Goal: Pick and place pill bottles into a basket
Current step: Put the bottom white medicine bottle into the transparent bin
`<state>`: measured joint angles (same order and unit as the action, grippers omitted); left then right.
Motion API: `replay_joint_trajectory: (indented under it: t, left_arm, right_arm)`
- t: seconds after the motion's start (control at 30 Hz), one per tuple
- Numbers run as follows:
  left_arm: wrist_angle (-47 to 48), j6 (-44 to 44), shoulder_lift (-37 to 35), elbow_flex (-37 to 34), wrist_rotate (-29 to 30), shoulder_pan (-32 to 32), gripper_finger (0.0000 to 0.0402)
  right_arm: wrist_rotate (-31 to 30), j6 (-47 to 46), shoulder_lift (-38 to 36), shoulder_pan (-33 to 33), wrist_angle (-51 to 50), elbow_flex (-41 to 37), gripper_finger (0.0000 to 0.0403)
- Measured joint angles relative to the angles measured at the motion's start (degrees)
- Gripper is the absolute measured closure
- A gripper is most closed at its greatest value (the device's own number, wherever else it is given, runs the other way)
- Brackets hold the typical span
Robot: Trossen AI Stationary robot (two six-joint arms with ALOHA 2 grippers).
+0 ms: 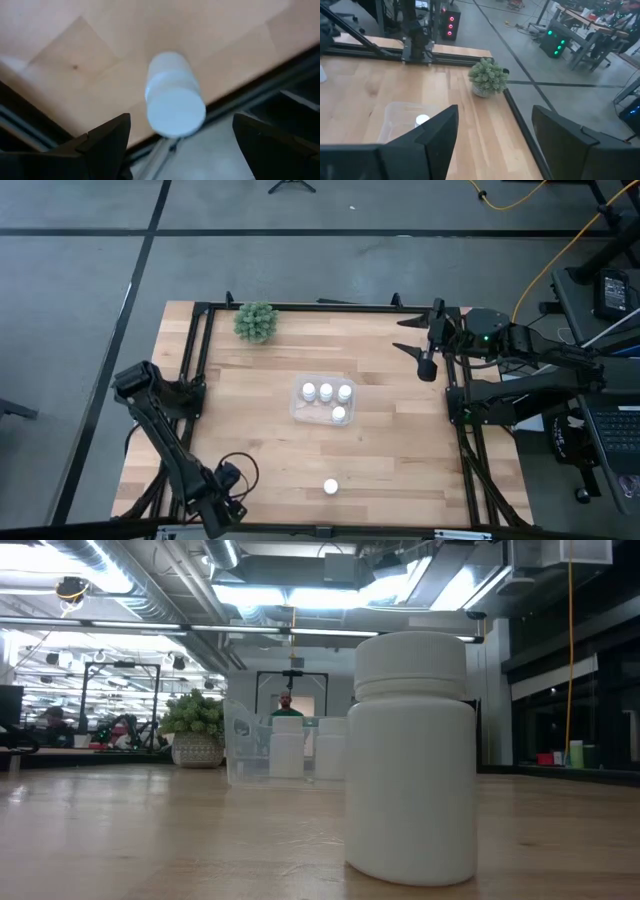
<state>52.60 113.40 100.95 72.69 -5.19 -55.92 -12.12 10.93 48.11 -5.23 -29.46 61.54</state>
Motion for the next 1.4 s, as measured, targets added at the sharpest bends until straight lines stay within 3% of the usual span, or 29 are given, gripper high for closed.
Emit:
replay_joint_trajectory:
  t: [0.43,0.57,0.8,1.13,1.4]
  left_arm:
    - [1.1,-0.2,4.1,0.0,1.5,0.0,0.0075]
    - [1.0,-0.4,4.1,0.0,1.7,0.0,0.0116]
    - [0.6,-0.9,4.0,0.0,1.0,0.0,0.0235]
    - [-0.2,-6.0,3.2,0.0,1.2,2.3,0.0238]
    - [7.2,-22.0,-1.9,3.3,8.3,11.1,0.0238]
  right_arm:
    - [0.2,-0.1,0.0,0.0,1.9,0.0,0.0148]
    - [0.2,0.0,0.0,0.0,1.9,0.0,0.0148]
    - [0.2,0.1,0.0,0.0,1.9,0.0,0.0148]
    - [0.2,0.2,0.0,0.0,1.8,0.0,0.0148]
    - [0.2,0.0,0.0,0.0,1.2,0.0,0.0148]
